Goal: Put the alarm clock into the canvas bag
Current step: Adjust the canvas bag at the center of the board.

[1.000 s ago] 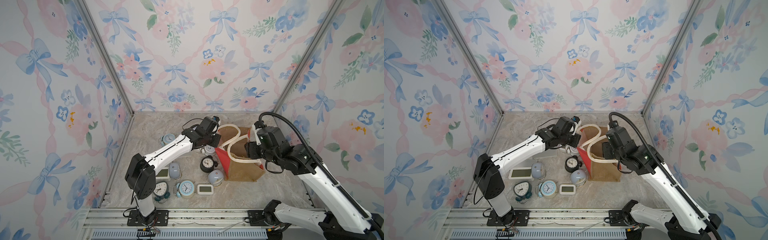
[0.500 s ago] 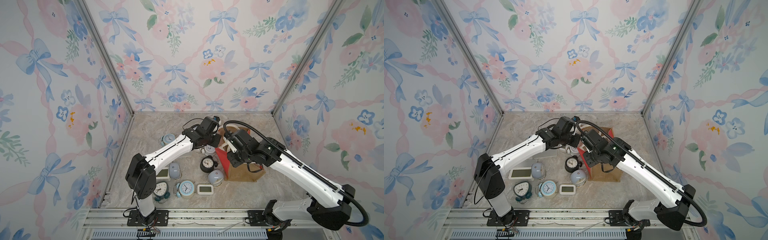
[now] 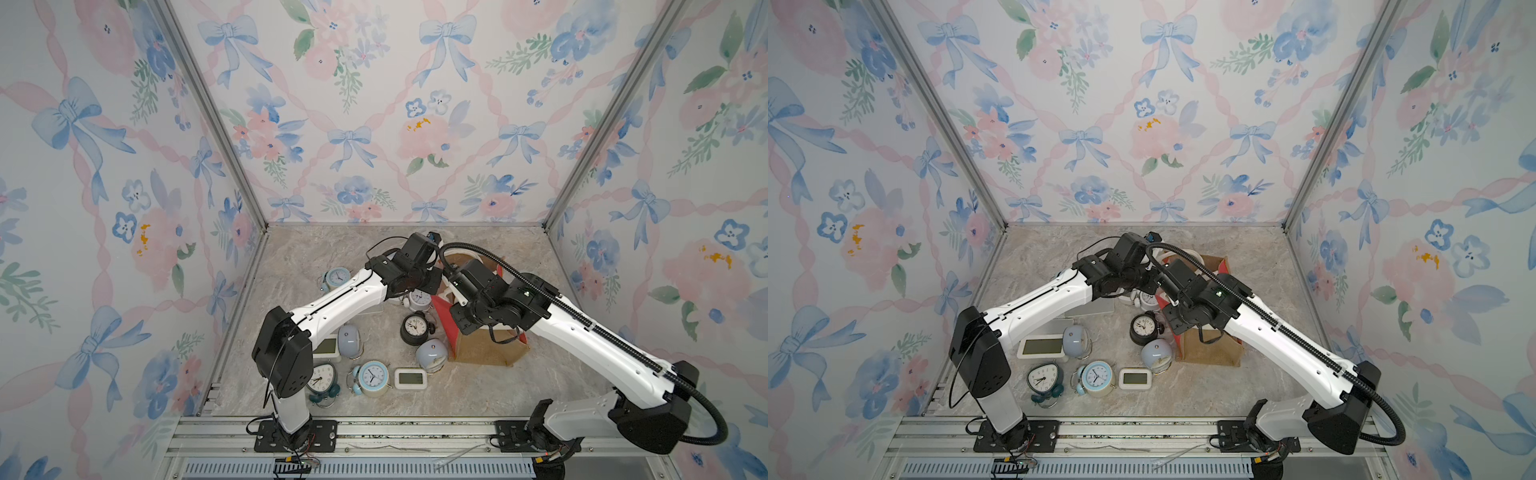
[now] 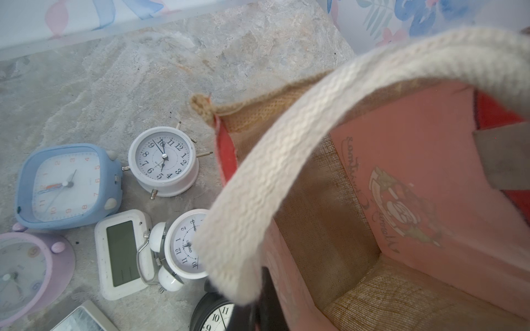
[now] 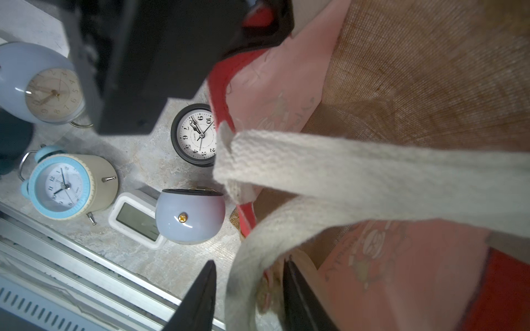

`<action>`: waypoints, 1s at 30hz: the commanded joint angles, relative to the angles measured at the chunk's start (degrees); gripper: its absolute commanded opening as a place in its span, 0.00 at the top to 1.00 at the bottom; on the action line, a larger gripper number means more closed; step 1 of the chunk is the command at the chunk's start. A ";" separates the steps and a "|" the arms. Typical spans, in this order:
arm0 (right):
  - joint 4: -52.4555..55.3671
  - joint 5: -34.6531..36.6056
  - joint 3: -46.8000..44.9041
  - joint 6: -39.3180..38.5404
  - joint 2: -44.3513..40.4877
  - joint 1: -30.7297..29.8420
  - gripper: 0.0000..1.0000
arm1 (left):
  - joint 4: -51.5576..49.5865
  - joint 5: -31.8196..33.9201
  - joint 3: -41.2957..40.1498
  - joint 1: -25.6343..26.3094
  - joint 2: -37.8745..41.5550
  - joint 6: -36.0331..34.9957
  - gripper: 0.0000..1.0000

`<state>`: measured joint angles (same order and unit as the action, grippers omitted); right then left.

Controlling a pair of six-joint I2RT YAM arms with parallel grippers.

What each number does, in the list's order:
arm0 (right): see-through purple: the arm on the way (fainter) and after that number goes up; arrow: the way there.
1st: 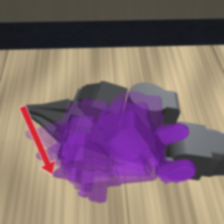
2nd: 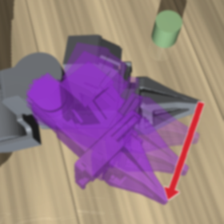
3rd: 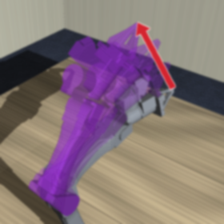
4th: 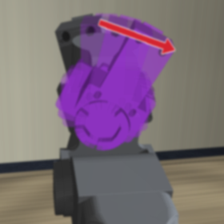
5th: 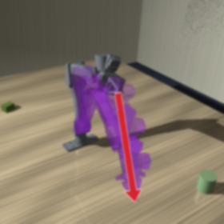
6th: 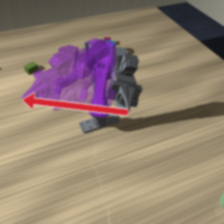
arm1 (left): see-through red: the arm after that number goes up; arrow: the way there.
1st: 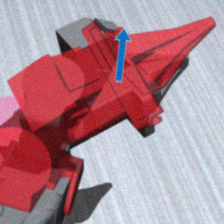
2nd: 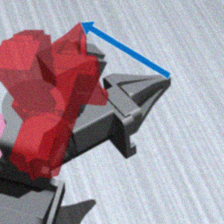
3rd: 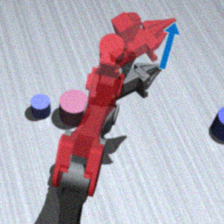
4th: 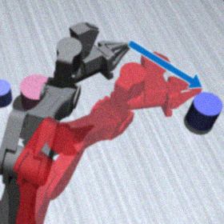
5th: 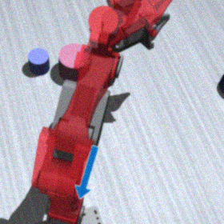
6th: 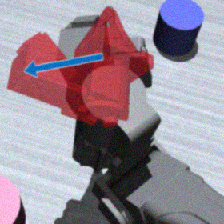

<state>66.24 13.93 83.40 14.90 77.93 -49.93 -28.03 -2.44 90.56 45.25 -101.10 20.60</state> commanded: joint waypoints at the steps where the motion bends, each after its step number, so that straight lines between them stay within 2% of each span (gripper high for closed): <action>1: 3.28 4.35 -0.10 0.23 1.54 -1.49 0.55 | -0.10 -0.77 1.58 0.45 -1.12 0.04 1.00; 7: 7.00 15.51 1.21 2.07 4.88 -4.91 0.50 | -0.16 -0.65 1.76 0.61 -1.39 0.05 1.00; 11: 9.96 23.47 3.83 4.41 3.92 -5.69 0.56 | -0.10 -0.08 1.41 0.70 -1.34 -0.12 1.00; 14: 9.88 26.42 4.47 4.61 0.82 -5.52 0.60 | -0.17 0.57 1.00 0.63 -1.11 -0.30 1.00; 19: 8.78 24.39 4.03 3.62 -4.54 -2.94 0.72 | -0.17 1.26 0.76 0.67 -0.87 -0.39 1.00; 24: 8.01 22.44 3.04 2.18 -8.94 3.81 0.87 | -0.12 1.71 0.86 0.66 -0.96 -0.47 1.00; 27: 5.24 18.96 1.99 0.84 -12.51 10.07 0.86 | -0.14 1.67 1.08 0.63 -0.96 -0.47 1.00; 30: 1.48 14.27 0.01 0.54 -17.15 19.02 0.77 | -0.17 1.83 1.37 0.64 -0.88 -0.65 1.00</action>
<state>69.97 32.21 84.75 16.32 64.27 -36.36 -28.01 -1.96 90.67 45.78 -101.54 20.60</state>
